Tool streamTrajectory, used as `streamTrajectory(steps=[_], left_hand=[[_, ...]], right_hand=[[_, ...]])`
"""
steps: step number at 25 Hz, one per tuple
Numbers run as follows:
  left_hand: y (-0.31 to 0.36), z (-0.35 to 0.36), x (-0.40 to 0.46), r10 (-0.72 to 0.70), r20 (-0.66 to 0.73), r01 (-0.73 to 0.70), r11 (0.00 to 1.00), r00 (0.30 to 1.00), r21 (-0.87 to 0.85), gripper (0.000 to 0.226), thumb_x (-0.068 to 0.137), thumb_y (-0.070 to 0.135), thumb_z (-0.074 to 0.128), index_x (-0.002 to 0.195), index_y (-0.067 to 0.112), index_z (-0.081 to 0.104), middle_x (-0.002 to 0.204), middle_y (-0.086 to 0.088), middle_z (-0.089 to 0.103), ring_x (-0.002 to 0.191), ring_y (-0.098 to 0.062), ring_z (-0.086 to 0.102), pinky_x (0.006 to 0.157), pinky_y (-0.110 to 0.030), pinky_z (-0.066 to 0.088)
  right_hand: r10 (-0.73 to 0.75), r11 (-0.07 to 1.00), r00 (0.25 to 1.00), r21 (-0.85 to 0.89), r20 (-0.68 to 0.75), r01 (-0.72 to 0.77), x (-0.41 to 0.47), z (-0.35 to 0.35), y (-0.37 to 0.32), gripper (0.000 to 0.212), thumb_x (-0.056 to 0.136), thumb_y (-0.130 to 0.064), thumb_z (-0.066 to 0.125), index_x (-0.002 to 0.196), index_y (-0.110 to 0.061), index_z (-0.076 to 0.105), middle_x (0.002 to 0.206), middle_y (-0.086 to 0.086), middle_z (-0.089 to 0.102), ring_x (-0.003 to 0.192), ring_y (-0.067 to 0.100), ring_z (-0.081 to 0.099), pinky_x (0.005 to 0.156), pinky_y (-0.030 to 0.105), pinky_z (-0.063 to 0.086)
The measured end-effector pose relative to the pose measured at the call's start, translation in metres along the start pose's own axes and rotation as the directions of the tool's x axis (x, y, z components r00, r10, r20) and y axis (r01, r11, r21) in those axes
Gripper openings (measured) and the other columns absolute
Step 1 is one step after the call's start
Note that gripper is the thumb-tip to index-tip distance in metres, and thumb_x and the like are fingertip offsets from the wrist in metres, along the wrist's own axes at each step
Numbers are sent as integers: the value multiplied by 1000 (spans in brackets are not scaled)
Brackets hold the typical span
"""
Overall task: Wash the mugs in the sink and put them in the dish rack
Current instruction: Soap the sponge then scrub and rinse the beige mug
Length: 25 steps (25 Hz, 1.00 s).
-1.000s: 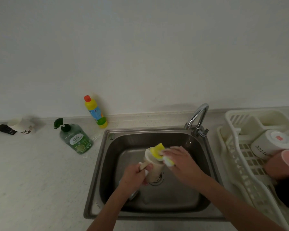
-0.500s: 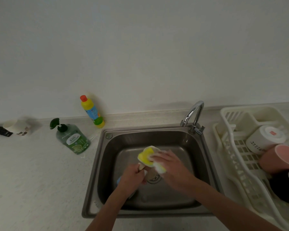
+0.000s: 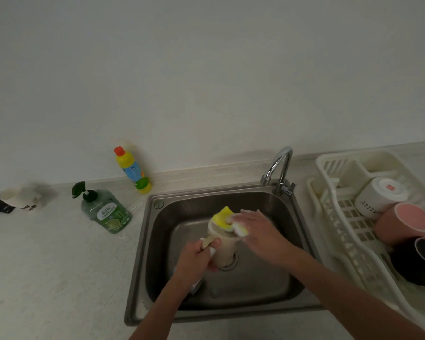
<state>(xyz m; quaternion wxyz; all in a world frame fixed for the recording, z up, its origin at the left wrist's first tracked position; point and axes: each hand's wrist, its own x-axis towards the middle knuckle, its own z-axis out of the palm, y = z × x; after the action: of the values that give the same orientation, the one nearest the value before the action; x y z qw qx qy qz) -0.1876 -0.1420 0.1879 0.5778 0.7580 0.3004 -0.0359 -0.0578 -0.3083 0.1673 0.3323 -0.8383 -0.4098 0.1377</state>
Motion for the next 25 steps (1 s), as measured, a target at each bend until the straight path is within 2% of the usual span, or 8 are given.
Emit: streamTrajectory(steps=[3,7,10,12,14,17,21,25], left_hand=[[-3,-3,-3,-3,17,0,983,1000,184,26,97,11,57,72,16,64,64,1,65,57,-5,65,59,-18,53],[1,-1,-4,16,27,-19,990,1000,141,24,97,19,60,75,11,63,68,-3,64,59,-12,65,59,-29,56],[2,-4,-7,3,34,-8,988,999,154,25,98,18,59,75,8,62,63,0,60,54,-1,61,51,-13,46],[1,-1,-8,8,42,-15,984,999,178,20,97,6,55,79,3,64,59,3,56,46,4,55,48,-9,41],[2,4,-7,6,38,-10,994,999,106,18,98,9,56,84,1,64,65,-2,58,53,-4,59,48,-12,45],[3,1,-6,2,44,-2,1000,999,3,26,98,20,59,89,-3,65,73,-11,61,65,-22,65,53,-22,54],[2,2,-6,23,52,-26,998,998,64,17,98,4,53,89,4,67,69,-4,62,53,-2,61,51,-14,49],[4,3,-1,2,48,0,999,999,-40,18,97,16,60,88,2,68,77,-5,62,69,-15,66,61,-32,61]], right_hand=[[-125,983,989,127,-74,134,-22,16,-4,45,93,-44,39,129,-26,60,135,-6,59,132,9,46,115,44,29],[28,1000,1000,3,4,-28,-5,15,-10,62,93,-60,27,142,-28,49,148,-7,48,143,19,36,118,51,20],[-67,996,987,47,-149,74,-21,11,-6,49,91,-43,38,120,-13,65,124,3,65,120,19,56,106,43,38],[-102,990,992,94,-72,109,-25,21,-8,43,93,-39,41,128,-23,60,133,-8,58,128,5,46,111,30,29],[-18,999,1000,27,22,17,-12,25,-6,52,93,-49,36,142,-35,46,149,-16,43,142,6,33,120,39,18],[72,996,997,-51,-22,-73,-12,10,0,63,87,-56,35,139,-25,53,142,-3,55,135,17,44,114,49,28],[-146,989,988,9,-49,147,-20,9,-22,54,89,-41,38,131,-16,62,136,-1,60,129,5,43,114,32,23],[80,995,996,-71,46,-76,-9,2,-9,65,86,-52,31,143,-26,48,149,-8,47,141,12,34,121,50,15]])
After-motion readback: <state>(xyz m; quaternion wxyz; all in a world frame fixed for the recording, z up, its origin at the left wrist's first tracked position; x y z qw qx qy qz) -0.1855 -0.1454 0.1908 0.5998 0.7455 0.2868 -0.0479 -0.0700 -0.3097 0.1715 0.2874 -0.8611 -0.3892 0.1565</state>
